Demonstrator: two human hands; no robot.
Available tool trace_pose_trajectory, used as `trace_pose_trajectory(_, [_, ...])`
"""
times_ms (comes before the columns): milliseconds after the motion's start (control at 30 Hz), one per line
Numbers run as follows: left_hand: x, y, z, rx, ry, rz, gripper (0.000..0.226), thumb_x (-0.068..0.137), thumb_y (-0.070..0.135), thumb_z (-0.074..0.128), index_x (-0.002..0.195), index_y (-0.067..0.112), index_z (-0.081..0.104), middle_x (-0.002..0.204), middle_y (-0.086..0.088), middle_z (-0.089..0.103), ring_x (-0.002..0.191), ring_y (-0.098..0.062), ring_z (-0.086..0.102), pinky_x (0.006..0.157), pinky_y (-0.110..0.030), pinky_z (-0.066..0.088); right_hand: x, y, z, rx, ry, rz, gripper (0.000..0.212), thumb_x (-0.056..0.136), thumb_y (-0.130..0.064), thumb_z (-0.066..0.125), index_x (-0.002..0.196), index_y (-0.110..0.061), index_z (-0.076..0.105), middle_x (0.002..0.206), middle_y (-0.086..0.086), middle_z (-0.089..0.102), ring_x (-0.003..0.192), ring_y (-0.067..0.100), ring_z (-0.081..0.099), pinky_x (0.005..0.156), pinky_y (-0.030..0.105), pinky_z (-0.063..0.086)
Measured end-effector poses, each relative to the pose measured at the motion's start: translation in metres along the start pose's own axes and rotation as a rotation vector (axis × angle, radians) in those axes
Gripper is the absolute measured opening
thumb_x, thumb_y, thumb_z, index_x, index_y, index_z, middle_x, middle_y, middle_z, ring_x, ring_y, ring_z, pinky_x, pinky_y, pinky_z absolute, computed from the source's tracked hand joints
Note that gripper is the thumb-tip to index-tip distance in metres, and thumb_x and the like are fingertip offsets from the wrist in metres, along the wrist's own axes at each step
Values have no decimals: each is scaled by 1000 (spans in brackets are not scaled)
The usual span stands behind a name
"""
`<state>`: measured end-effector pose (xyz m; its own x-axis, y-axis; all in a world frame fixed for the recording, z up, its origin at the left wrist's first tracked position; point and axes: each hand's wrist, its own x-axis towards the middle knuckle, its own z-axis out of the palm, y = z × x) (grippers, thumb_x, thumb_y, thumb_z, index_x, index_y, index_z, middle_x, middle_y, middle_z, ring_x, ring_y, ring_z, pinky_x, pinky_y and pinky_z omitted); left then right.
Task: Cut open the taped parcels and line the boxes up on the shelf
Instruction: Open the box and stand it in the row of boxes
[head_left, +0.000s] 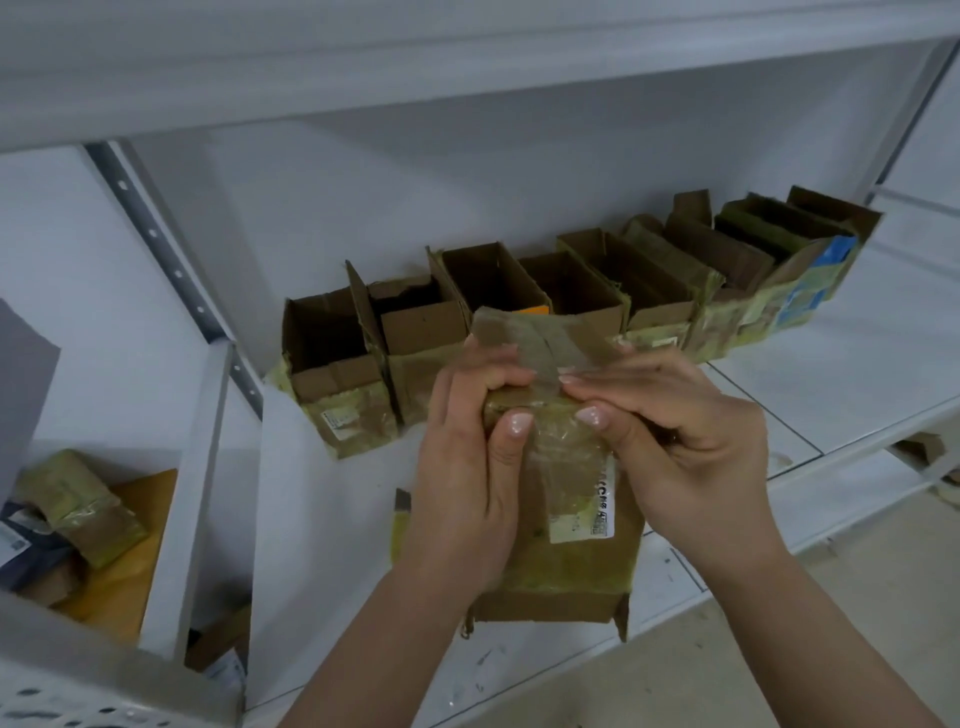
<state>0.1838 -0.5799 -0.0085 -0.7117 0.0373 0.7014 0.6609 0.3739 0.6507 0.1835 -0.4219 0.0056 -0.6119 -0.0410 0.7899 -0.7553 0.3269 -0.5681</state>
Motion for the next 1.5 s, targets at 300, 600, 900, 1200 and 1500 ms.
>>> trace_pose_trajectory(300, [-6,-7,1,19,-26,52,52,101,46,24,117,6,54,124,-9,54,131,-19,45,115,-33,31,-3,0,3,71,-104,101,25,82,-27,71,106,-22,71,104,-10,70,101,18,63,86,33,54])
trace_pose_trajectory(600, [-10,-5,7,-222,0,-192,67,95,65,24,124,14,57,141,13,50,139,-5,37,106,-16,34,-11,-1,22,-225,52,-93,16,84,-14,70,98,-7,75,99,-7,71,83,16,59,75,21,49])
trace_pose_trajectory(900, [15,-35,-27,-305,0,-220,61,101,53,26,94,9,67,118,-2,68,117,-13,61,95,-24,48,10,18,-38,-175,-608,237,95,59,-72,72,141,-46,32,150,-22,33,142,4,31,116,40,32])
trace_pose_trajectory(1200, [27,-48,-46,-483,-286,-244,69,93,65,18,87,20,70,111,-5,71,112,-24,64,91,-31,53,32,20,-57,-191,-1067,362,120,50,-68,82,144,-63,7,140,-44,19,137,-3,22,114,34,29])
trace_pose_trajectory(1500, [-1,-54,-31,-55,178,-411,38,98,52,41,101,27,68,96,11,69,94,-8,65,82,-39,57,21,19,-39,-609,-696,577,109,46,-86,62,137,-41,27,124,-16,48,113,14,44,92,37,47])
